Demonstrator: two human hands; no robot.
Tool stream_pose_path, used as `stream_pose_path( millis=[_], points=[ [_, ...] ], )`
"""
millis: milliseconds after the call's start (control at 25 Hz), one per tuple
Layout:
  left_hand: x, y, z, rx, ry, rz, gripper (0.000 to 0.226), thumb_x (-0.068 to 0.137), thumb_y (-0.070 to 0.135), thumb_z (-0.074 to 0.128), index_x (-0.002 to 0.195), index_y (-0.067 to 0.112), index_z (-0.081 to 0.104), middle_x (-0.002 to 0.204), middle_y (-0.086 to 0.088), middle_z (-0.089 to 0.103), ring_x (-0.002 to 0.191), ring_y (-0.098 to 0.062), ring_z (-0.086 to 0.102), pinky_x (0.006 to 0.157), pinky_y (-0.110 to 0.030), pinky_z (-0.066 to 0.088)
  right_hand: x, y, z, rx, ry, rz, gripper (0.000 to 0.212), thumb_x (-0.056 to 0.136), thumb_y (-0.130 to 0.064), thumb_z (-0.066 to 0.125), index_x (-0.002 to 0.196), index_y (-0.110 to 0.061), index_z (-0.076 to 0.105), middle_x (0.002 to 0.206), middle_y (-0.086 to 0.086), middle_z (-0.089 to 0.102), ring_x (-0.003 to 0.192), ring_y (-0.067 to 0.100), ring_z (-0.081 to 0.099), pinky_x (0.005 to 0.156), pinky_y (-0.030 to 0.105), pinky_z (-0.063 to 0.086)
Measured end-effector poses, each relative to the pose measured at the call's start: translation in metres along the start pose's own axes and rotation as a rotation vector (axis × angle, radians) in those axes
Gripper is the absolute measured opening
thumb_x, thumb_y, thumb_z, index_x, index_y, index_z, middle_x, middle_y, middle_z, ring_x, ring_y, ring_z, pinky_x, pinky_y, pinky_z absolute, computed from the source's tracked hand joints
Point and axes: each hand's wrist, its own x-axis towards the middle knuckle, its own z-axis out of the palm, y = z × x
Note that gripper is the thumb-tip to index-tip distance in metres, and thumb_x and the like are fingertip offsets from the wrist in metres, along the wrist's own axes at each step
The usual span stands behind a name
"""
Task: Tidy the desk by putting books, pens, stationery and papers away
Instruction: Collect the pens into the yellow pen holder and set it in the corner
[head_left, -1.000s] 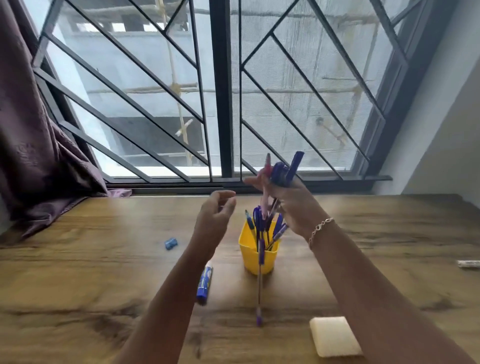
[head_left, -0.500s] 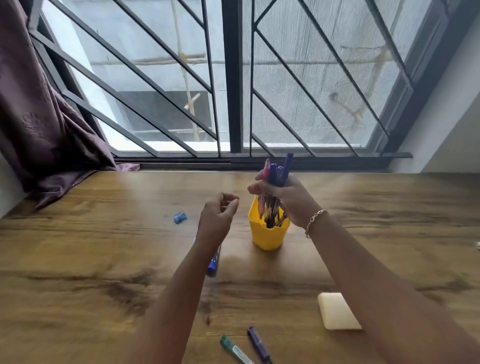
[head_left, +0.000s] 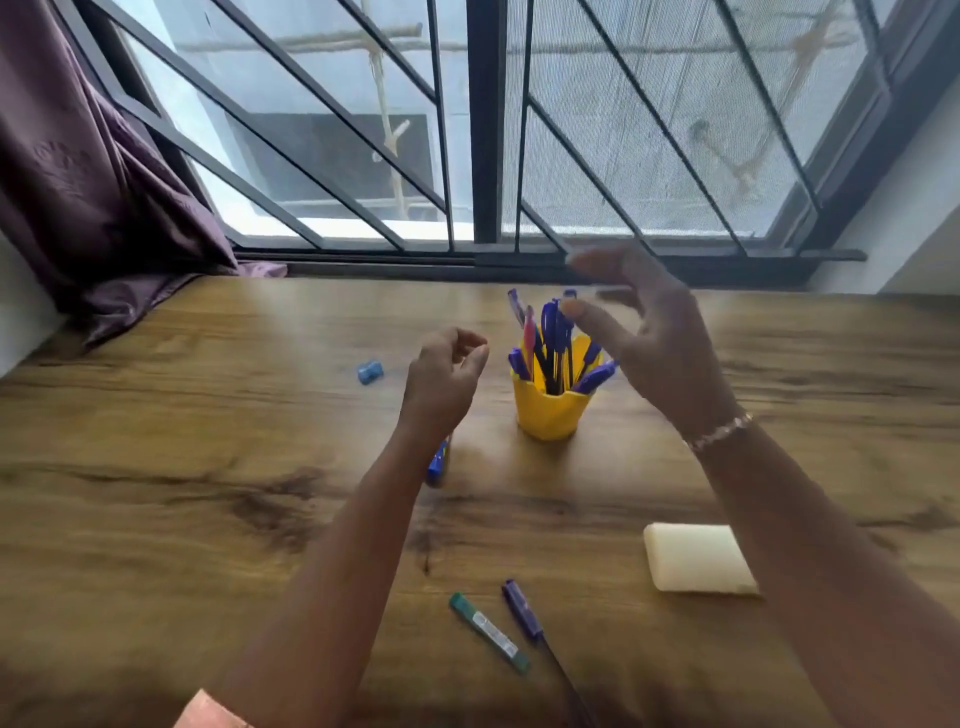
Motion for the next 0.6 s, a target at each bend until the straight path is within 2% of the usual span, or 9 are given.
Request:
stream_pose_path(
  millis=[40,120,160,240,320,360,480,600],
  points=[
    [-0.001,0.0,0.0,0.013,0.003,-0.002,0.016,0.092,0.013,0.055,0.102,0.006,0.064,0.094,-0.005,0.063,0.089,-0.014,0.055,0.083,-0.028,0.045,-0.019,-0.003,0.0,-0.017,-0.097,0.029,0.017,0.08,-0.025,0.065,0.095,-0.027,0.059,0.094,-0.007,0.066,0.087,0.0,0.061,0.079,0.016,0.049],
    [-0.003,0.001,0.002,0.021,0.001,-0.011,0.017,0.092,0.014,0.055,0.104,0.006,0.063,0.097,-0.007,0.064,0.09,-0.014,0.055,0.084,-0.028,0.045,-0.06,-0.008,0.008,-0.118,-0.458,0.187,0.016,0.082,-0.022,0.068,0.09,-0.031,0.057,0.081,-0.012,0.061,0.073,-0.002,0.058,0.068,0.012,0.047],
    [-0.004,0.001,0.003,0.025,-0.001,-0.012,0.017,0.092,0.015,0.055,0.104,0.006,0.063,0.098,-0.008,0.065,0.09,-0.014,0.055,0.083,-0.029,0.045,-0.082,-0.007,0.015,-0.227,-0.661,0.277,0.019,0.083,-0.022,0.066,0.096,-0.03,0.056,0.082,-0.013,0.059,0.076,0.0,0.058,0.07,0.015,0.048],
    [-0.006,0.002,0.007,0.032,-0.006,-0.012,0.018,0.092,0.017,0.056,0.105,0.007,0.062,0.099,-0.009,0.065,0.089,-0.013,0.055,0.082,-0.028,0.046,-0.117,-0.001,0.031,-0.494,-0.902,0.352,0.036,0.086,-0.024,0.061,0.118,-0.029,0.046,0.101,-0.008,0.057,0.097,0.012,0.058,0.082,0.028,0.048],
    [-0.008,0.004,0.011,0.041,-0.011,-0.014,0.019,0.092,0.018,0.056,0.106,0.006,0.061,0.1,-0.009,0.065,0.088,-0.013,0.055,0.078,-0.025,0.045,-0.138,0.002,0.045,-0.643,-0.955,0.32,0.047,0.089,-0.024,0.056,0.13,-0.029,0.033,0.127,-0.002,0.048,0.112,0.022,0.052,0.089,0.034,0.043],
    [-0.009,0.005,0.013,0.047,-0.014,-0.013,0.02,0.092,0.018,0.056,0.108,0.006,0.061,0.101,-0.01,0.065,0.088,-0.012,0.055,0.076,-0.024,0.044,-0.143,0.004,0.05,-0.668,-0.923,0.313,0.047,0.091,-0.02,0.051,0.132,-0.028,0.03,0.133,0.0,0.044,0.115,0.025,0.05,0.09,0.036,0.043],
    [-0.011,0.007,0.016,0.066,-0.014,-0.007,0.022,0.093,0.018,0.054,0.111,0.005,0.059,0.104,-0.011,0.064,0.09,-0.011,0.053,0.074,-0.021,0.042,-0.148,0.008,0.062,-0.72,-0.833,0.347,0.038,0.094,-0.011,0.039,0.13,-0.022,0.029,0.128,0.008,0.045,0.114,0.029,0.051,0.085,0.037,0.042],
    [-0.013,0.008,0.014,0.087,0.002,0.009,0.022,0.095,0.015,0.051,0.113,0.005,0.058,0.108,-0.01,0.063,0.092,-0.009,0.052,0.073,-0.018,0.039,-0.148,0.01,0.062,-0.7,-0.846,0.408,0.037,0.089,-0.012,0.047,0.124,-0.017,0.036,0.124,0.008,0.049,0.114,0.028,0.05,0.085,0.034,0.04]
  ],
)
